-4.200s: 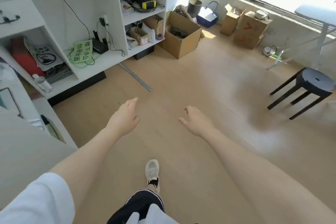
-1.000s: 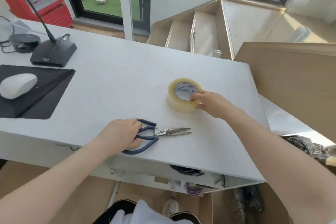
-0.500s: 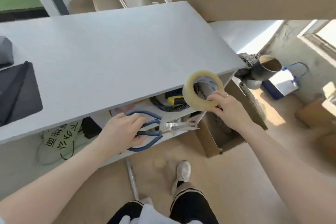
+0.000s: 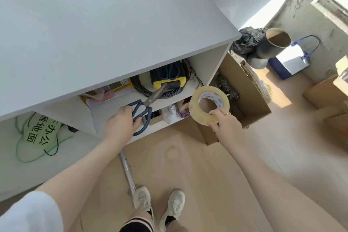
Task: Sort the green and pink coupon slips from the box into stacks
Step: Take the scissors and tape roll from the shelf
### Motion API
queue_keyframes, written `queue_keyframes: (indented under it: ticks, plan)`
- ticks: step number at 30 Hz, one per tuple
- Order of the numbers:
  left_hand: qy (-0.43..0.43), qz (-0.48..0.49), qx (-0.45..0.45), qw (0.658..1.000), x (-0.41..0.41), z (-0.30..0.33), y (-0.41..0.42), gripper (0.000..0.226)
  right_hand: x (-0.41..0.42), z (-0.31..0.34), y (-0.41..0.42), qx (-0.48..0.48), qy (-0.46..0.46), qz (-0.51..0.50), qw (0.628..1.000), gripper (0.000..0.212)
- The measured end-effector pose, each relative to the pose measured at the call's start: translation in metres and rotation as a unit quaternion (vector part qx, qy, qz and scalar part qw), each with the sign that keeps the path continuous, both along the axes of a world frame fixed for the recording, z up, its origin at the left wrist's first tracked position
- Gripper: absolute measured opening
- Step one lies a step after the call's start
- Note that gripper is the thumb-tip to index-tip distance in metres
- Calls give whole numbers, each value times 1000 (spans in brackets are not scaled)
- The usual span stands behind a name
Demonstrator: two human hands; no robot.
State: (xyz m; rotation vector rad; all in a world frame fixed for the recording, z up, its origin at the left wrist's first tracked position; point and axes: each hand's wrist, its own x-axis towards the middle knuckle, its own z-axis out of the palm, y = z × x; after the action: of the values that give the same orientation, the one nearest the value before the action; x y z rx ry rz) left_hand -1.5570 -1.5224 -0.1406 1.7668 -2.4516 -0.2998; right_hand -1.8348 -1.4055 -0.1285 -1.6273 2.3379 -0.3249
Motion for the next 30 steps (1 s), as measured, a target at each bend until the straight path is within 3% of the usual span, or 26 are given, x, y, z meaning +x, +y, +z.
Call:
queue_keyframes:
  ticks: [4, 13, 18, 23, 27, 30]
  plan:
    - [86, 115, 51, 988, -51, -32, -27, 32, -6, -40, -20, -26, 1, 16, 1000, 29]
    - [143, 131, -42, 980, -134, -86, -101, 34, -23, -117, -80, -155, 35, 74, 985, 27]
    - [147, 142, -122, 971, -163, -112, -157, 41, -35, -153, -118, -233, 41, 68, 969, 29]
    - [57, 94, -190, 976, -169, -133, -183, 37, -35, -176, -142, -256, 55, 71, 962, 31]
    - [40, 99, -161, 981, -180, -140, -202, 39, -36, -187, -150, -267, 56, 84, 958, 31]
    - [88, 84, -138, 983, -183, -138, -209, 39, -38, -186, -151, -288, 68, 85, 951, 31]
